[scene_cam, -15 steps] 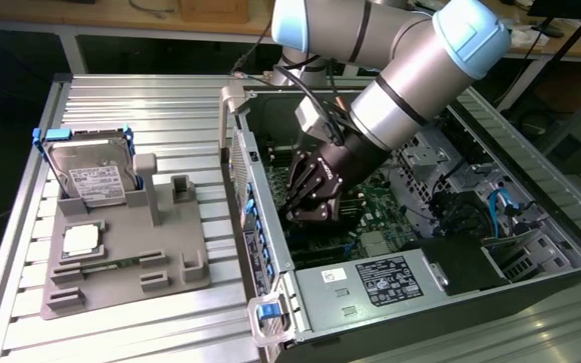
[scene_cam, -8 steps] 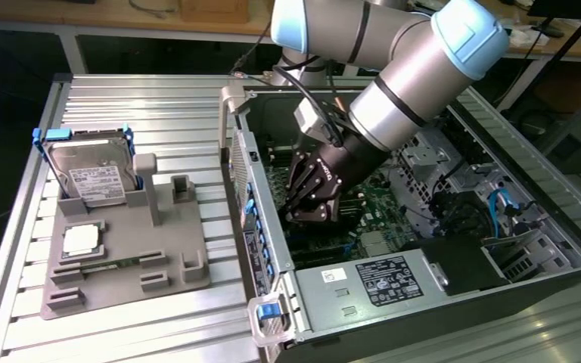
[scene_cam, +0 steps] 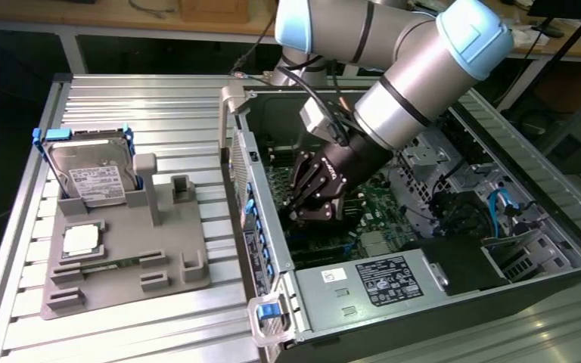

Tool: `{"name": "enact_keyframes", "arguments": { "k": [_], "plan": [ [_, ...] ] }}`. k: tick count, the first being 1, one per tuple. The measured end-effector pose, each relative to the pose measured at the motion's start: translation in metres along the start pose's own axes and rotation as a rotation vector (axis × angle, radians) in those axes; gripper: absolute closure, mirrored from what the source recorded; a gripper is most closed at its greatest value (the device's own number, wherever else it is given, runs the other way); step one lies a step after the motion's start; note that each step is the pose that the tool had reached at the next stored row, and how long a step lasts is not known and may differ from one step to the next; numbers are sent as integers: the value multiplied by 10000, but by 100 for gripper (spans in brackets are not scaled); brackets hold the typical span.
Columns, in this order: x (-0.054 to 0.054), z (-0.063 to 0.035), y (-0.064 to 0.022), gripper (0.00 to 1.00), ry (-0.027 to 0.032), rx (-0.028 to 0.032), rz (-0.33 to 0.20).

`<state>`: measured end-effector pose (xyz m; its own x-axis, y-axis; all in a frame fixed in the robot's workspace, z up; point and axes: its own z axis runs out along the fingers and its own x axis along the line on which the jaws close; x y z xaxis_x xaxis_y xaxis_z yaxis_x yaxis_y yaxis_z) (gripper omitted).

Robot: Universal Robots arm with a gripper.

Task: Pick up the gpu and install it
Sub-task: 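Press down on the gpu until it lock into place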

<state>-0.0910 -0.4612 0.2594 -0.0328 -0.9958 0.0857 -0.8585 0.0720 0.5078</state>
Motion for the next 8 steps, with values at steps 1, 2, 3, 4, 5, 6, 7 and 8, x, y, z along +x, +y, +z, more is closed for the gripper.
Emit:
{"name": "enact_keyframes", "arguments": {
  "k": [1, 2, 3, 4, 5, 6, 7, 8],
  "plan": [
    [-4, -10, -17, 89, 0, -1, -1],
    [-9, -16, -25, 89, 2, 0, -1],
    [-18, -18, -27, 89, 1, -1, 0],
    [-28, -19, -27, 89, 0, -1, 1],
    [-37, -20, -27, 89, 0, -1, 0],
    [-44, -20, -26, 89, -1, -1, 3],
    [-50, -21, -26, 89, -3, -1, 5],
    [-53, -19, -24, 89, -5, -1, 9]
  ]
}}
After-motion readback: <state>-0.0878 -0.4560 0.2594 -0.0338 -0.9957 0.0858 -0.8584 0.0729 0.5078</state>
